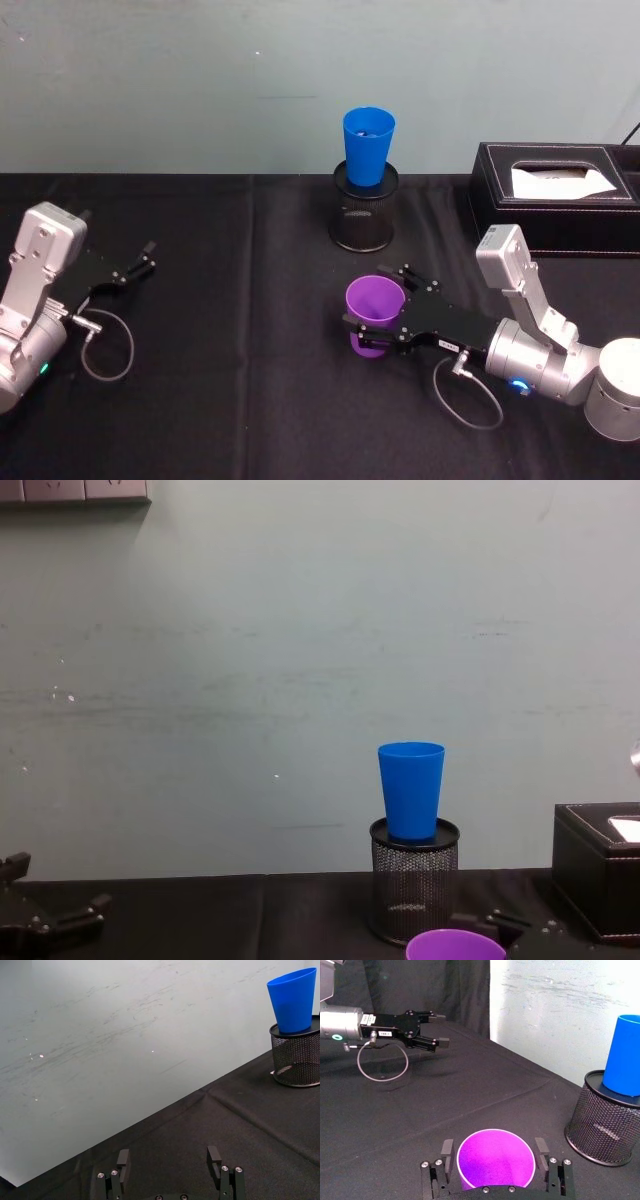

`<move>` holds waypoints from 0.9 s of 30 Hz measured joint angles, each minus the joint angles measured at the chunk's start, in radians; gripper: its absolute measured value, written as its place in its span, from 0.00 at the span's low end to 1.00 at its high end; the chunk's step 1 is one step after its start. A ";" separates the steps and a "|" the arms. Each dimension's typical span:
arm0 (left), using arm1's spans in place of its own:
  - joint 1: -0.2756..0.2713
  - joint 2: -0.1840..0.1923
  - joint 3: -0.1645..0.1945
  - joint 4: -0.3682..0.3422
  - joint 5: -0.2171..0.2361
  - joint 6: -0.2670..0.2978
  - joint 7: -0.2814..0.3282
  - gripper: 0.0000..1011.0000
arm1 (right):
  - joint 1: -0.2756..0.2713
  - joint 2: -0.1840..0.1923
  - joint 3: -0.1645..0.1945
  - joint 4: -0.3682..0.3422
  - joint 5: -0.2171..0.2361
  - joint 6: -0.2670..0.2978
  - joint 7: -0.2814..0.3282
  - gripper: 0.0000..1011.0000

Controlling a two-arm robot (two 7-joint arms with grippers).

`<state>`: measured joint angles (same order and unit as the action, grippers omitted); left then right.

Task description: Pick up one cup with a gripper and tap it against the other cup.

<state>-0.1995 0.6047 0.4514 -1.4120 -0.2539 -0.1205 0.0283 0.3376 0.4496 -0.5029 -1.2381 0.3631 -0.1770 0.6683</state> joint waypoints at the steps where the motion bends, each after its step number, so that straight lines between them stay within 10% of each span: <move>1: 0.000 0.000 0.000 0.000 0.000 0.000 0.000 0.99 | 0.000 0.000 0.000 0.000 0.000 0.000 0.000 0.99; 16: 0.000 0.000 0.000 0.000 0.000 0.000 0.000 0.99 | -0.001 0.001 0.002 -0.005 0.002 0.001 -0.001 0.99; 27: 0.000 0.000 0.000 0.000 0.000 0.000 0.000 0.99 | -0.037 -0.005 0.075 -0.088 0.076 -0.009 -0.040 0.99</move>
<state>-0.1995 0.6047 0.4514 -1.4120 -0.2539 -0.1205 0.0283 0.3006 0.4447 -0.4278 -1.3259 0.4389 -0.1859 0.6288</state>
